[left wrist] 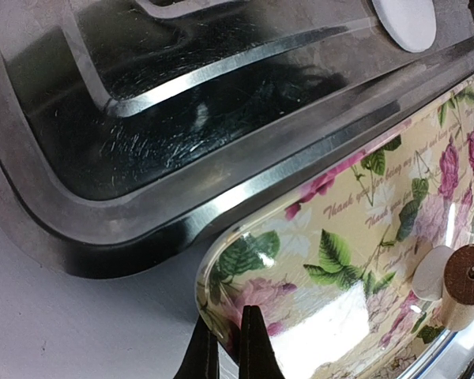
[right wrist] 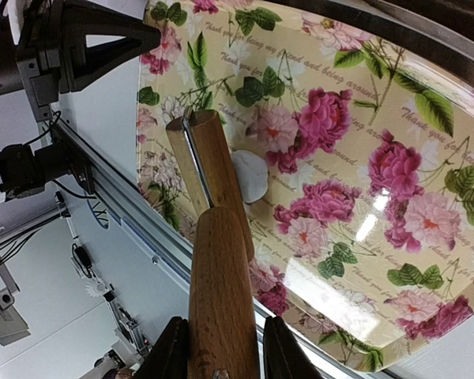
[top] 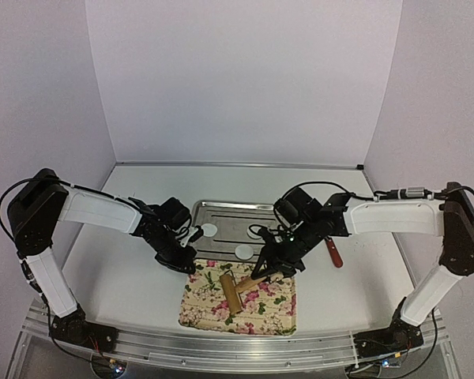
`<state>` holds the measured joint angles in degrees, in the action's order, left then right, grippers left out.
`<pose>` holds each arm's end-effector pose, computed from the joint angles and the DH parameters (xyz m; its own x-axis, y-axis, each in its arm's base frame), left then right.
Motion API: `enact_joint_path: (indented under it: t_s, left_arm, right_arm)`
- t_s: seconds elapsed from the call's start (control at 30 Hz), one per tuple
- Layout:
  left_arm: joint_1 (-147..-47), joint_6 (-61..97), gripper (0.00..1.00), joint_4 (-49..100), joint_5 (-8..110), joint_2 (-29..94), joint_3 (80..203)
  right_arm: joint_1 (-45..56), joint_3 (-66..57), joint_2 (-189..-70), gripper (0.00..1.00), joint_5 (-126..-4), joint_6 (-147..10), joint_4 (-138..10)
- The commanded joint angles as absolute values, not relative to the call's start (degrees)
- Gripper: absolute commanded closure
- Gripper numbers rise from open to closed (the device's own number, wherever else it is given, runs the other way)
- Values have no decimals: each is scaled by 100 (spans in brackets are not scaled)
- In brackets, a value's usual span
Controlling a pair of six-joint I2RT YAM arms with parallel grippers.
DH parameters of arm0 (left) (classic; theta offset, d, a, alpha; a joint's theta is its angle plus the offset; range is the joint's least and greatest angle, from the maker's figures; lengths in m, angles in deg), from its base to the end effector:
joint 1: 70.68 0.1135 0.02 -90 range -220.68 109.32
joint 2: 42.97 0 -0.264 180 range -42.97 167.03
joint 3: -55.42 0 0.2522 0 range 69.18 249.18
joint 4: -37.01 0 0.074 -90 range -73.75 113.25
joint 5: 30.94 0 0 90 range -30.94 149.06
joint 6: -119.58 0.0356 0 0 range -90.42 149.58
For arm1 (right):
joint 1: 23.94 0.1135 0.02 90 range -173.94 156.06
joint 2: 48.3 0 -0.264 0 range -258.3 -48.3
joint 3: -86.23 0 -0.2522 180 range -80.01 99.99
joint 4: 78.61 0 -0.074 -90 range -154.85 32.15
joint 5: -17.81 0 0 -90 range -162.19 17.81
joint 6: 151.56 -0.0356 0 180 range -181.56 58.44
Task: Roll out the dumpling wrappers from the dough
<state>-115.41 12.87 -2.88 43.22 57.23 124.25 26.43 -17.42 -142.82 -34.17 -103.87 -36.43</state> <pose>0.2183 -0.2299 0.1395 -0.8569 0.4595 -0.2334 0.5147 0.7871 -0.3399 0.1942 0.2688 0.2093 -0.9492 -0.3147 -0.0055 -0.2193 0.6486 0.7289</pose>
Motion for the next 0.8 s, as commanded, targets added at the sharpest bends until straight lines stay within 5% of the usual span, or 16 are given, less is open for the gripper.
enact_joint_path:
  t_s: [0.0,0.77]
  left_arm:
    - [-11641,1627,100,-543,4210,5781,12529]
    - [-11683,1622,100,-541,4149,5818,12537]
  right_arm:
    - [2426,-1929,-14516,100,-4722,-10441,-2938]
    - [2344,-1859,-15015,100,-4911,-10419,-2842]
